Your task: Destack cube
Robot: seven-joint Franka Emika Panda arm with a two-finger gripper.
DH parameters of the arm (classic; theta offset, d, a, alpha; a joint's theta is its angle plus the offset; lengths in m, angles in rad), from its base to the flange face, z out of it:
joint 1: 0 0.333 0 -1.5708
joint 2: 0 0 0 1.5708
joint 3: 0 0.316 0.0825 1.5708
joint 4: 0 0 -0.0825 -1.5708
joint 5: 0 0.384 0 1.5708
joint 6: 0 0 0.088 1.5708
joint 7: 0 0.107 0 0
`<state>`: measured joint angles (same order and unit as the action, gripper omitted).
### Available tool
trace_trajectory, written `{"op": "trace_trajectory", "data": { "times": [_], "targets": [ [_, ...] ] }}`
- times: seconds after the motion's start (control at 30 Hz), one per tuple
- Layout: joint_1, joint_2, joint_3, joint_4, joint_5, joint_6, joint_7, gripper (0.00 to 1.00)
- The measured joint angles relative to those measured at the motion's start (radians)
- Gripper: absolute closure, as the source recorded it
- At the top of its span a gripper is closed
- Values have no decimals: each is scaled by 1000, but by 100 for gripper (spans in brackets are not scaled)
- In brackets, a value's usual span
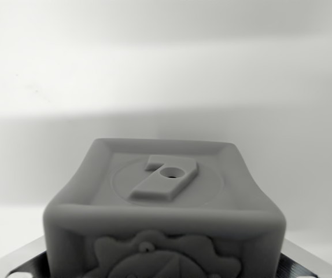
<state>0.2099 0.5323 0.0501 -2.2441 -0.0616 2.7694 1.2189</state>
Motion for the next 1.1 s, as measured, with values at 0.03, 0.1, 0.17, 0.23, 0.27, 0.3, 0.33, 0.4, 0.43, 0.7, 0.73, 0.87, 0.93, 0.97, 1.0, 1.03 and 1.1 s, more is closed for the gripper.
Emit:
{"op": "trace_trajectory", "data": {
  "times": [0.03, 0.1, 0.17, 0.23, 0.27, 0.3, 0.33, 0.4, 0.43, 0.7, 0.73, 0.87, 0.93, 0.97, 1.0, 1.03, 1.1],
  "targets": [
    [1, 3, -1, 1, 0, 2, 0, 100],
    [1, 7, -1, 3, 0, 5, 0, 100],
    [2, 13, -2, 4, 0, 10, 0, 100],
    [2, 19, -3, 5, 0, 15, 0, 100],
    [2, 20, -3, 6, 0, 16, 0, 100],
    [3, 22, -4, 6, 0, 17, 0, 100],
    [3, 24, -4, 7, 0, 18, 0, 100],
    [4, 27, -5, 8, 0, 20, 0, 100],
    [5, 28, -5, 9, 0, 21, 0, 100],
    [5, 30, -6, 10, 0, 22, 0, 0],
    [5, 30, -6, 10, 0, 22, 0, 0],
    [5, 30, -6, 10, 0, 22, 0, 0],
    [5, 31, -6, 10, 0, 23, 0, 0],
    [5, 31, -6, 10, 0, 23, 0, 0],
    [5, 31, -6, 10, 0, 23, 0, 0],
    [5, 31, -6, 10, 0, 23, 0, 0],
    [5, 31, -6, 10, 0, 23, 0, 0]
  ]
}}
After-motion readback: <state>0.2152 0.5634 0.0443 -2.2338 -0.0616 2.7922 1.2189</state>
